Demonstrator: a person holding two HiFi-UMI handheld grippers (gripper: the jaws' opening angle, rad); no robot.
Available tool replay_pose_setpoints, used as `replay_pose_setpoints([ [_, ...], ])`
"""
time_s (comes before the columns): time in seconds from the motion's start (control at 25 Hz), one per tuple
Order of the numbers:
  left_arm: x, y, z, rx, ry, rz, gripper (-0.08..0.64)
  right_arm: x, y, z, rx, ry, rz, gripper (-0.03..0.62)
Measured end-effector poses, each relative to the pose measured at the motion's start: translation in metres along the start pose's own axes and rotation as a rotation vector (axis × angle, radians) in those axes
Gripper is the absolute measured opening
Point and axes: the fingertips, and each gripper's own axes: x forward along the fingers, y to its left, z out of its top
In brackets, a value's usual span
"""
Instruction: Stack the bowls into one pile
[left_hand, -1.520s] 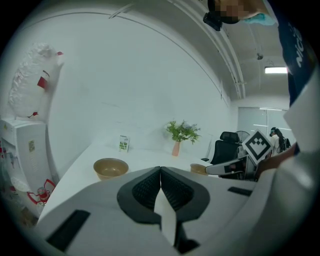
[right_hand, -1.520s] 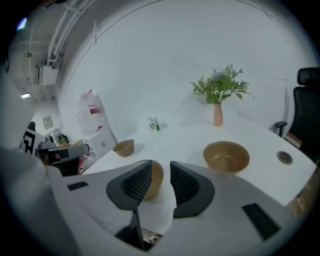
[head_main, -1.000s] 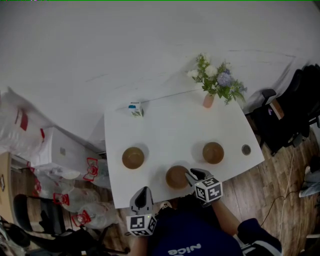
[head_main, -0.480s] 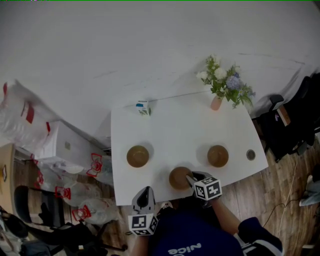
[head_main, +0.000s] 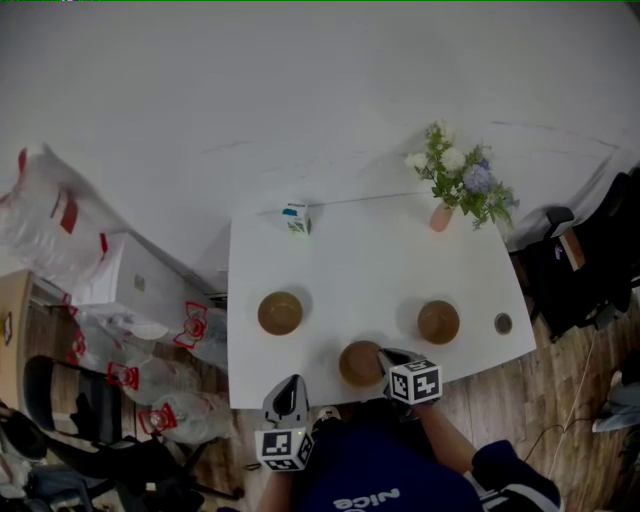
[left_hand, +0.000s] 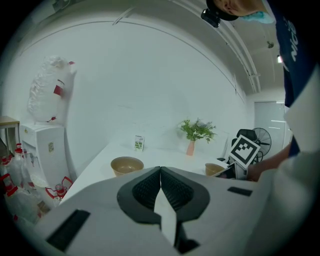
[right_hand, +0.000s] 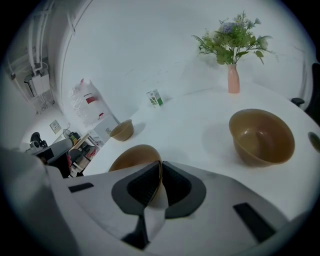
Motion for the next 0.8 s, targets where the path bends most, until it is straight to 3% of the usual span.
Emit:
replay_pose_setpoints([
  [0.24, 0.005, 0.001, 0.004, -0.022, -0.008, -0.005, 0.018, -0.007, 0.009, 0.012, 0.018, -0.047, 0.052, 0.037],
  [0.44, 0.017, -0.006, 0.013, -0.039, -0.028, -0.04, 0.017, -0.028, 0.005, 0.036, -0.004, -0.119, 0.041, 0.037],
  [0.8, 0.038, -0.027, 0.016, -0.041, -0.029, -0.11, 0.018, -0.072, -0.04, 0.077, 0.022, -0.249, -0.078, 0.037],
])
